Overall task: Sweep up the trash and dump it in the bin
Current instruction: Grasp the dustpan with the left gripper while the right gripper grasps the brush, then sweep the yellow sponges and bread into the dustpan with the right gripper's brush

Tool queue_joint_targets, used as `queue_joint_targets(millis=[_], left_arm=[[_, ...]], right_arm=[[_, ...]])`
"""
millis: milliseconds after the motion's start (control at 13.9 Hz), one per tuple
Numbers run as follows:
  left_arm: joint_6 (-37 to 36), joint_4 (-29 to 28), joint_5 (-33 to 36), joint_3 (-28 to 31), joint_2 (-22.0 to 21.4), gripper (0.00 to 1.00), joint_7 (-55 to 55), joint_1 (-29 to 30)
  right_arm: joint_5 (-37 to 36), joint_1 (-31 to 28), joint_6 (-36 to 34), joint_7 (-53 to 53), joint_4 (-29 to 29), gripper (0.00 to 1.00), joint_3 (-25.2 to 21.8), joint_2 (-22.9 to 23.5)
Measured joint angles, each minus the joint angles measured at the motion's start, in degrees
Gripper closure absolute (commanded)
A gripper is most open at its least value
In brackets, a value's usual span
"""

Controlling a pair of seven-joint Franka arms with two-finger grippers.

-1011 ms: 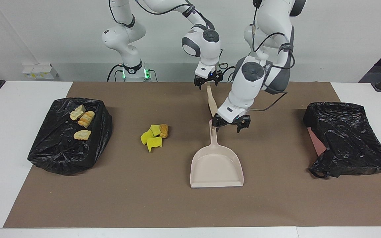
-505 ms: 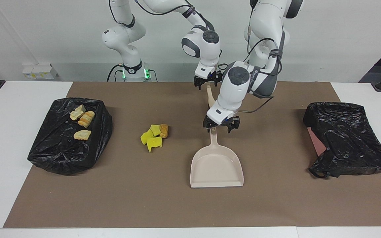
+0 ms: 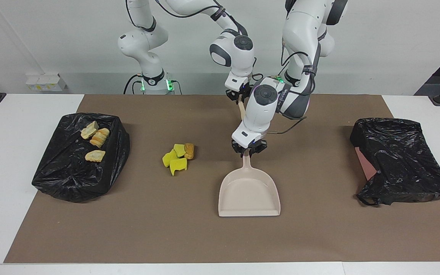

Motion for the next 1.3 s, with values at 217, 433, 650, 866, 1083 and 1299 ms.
queue_joint_targets(millis=[217,433,650,866,1083,1299], left_arm=[[-8.59,4.55,-0.03,0.21,-1.32,1.0,7.55,3.98],[-14.59,8.42,-3.11,0.3,-1.49,1.0,16.14,9.04],[-16.1,8.65,-3.72,0.38,-1.4,1.0,24.45,11.89],[-17.72,8.59,-3.07,0.19,-1.37,1.0,36.47,11.88],[-22.66,8.33,-0.74,0.48,-1.42,1.0,49.99,12.08],[-24.72,3.86,1.99,0.23,-3.54,1.0,59.6,11.88]], right_arm=[[-0.05,-1.44,-5.2,-0.41,1.09,1.0,-0.54,-2.19],[-0.05,-6.09,-12.95,-4.36,1.29,1.0,-0.74,-7.33],[-0.09,-13.11,-17.42,-10.13,1.23,1.0,-0.9,-11.94],[-2.98,-21.15,-18.18,-15.46,1.15,1.0,-1.18,-13.94],[-10.38,-27.53,-18.19,-17.87,0.65,1.0,-1.26,-13.38],[-14.73,-35.33,-18.13,-24.87,0.31,1.0,-1.31,-12.03]])
